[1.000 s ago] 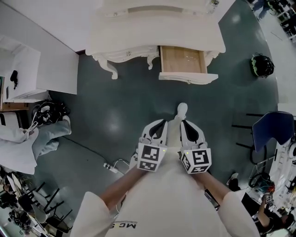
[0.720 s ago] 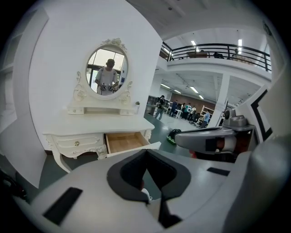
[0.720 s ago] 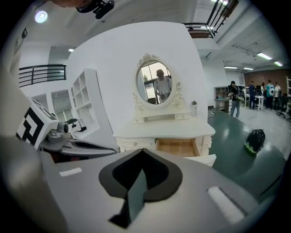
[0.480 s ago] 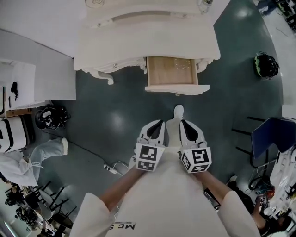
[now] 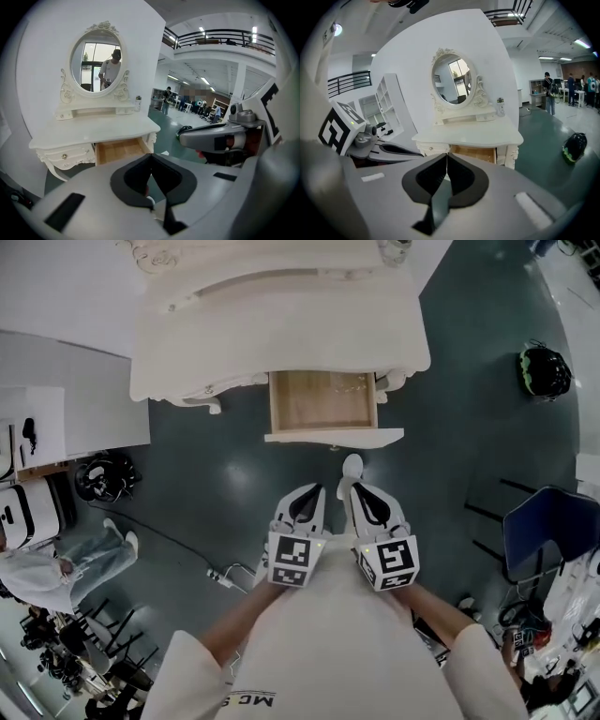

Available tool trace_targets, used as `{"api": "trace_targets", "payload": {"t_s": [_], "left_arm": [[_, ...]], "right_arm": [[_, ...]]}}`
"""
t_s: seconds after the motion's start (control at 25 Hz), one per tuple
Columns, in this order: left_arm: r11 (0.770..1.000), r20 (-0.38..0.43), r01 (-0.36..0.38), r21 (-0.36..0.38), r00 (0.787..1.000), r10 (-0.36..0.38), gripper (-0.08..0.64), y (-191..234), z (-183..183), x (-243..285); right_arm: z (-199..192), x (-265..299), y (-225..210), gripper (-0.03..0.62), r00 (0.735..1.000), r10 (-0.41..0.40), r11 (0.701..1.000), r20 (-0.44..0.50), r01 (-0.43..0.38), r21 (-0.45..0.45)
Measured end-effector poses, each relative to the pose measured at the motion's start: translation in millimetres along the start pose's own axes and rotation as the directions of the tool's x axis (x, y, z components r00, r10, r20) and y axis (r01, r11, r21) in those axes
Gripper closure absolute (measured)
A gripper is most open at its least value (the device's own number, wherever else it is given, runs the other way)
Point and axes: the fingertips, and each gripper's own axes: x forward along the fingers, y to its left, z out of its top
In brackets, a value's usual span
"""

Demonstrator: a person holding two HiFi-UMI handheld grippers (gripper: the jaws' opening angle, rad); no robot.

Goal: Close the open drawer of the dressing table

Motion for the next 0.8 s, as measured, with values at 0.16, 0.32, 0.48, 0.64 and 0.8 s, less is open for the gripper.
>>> {"api": "trace_targets", "payload": {"t_s": [0.16, 0.32, 0.48, 0.64, 0.8], "left_arm": [[1.000, 0.004, -0.021, -0.013, 1.000, 0.021, 0.551, -7, 9, 13], [0.999, -0.008, -0.034, -0.017, 0.999, 0.033, 0.551, 0, 7, 16], [0.999, -0.010, -0.039, 0.003, 0.999, 0.039, 0.551, 18, 7, 23], [1.000, -0.018, -0.026, -0.010, 1.000, 0.025, 0.551, 31, 2, 26], [0.999, -0.019, -0.008, -0.035, 1.000, 0.007, 0.551, 34, -6, 29]], "right_arm": [[2, 3, -15, 0.591, 0.999, 0.036, 0.999, -0.013, -0.036, -0.018], [-4, 12, -20, 0.591, 1.000, 0.018, 1.000, -0.025, -0.019, -0.006], [-9, 29, -23, 0.591, 0.999, -0.032, 0.999, -0.026, 0.032, -0.014], [-17, 39, -19, 0.591, 0.997, -0.069, 0.998, -0.039, 0.069, -0.010], [-29, 47, -18, 0.591, 0.993, -0.100, 0.995, -0.069, 0.100, 0.001]]}}
